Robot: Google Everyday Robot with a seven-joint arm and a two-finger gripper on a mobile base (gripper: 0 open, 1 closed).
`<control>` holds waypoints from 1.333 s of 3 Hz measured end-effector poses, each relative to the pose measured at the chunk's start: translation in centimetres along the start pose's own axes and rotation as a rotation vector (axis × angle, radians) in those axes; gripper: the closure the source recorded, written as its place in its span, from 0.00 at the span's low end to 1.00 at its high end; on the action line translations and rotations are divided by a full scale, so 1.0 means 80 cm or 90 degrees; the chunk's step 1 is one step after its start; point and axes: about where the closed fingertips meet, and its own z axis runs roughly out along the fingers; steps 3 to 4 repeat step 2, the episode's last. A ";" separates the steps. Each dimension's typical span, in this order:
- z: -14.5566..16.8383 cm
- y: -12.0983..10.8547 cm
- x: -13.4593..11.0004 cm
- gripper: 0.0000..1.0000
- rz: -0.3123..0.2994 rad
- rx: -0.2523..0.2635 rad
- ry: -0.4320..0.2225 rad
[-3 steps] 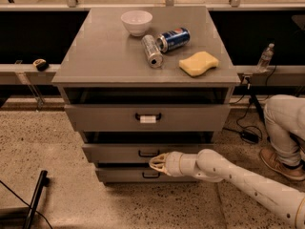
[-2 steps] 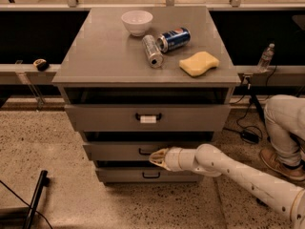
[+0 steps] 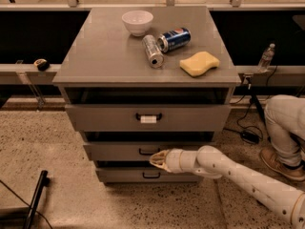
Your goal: Close middle drawer
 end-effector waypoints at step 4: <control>-0.045 0.080 -0.011 0.97 -0.013 -0.048 -0.022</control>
Offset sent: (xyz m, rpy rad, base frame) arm -0.1235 -0.0264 0.0010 0.0098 0.0620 0.1408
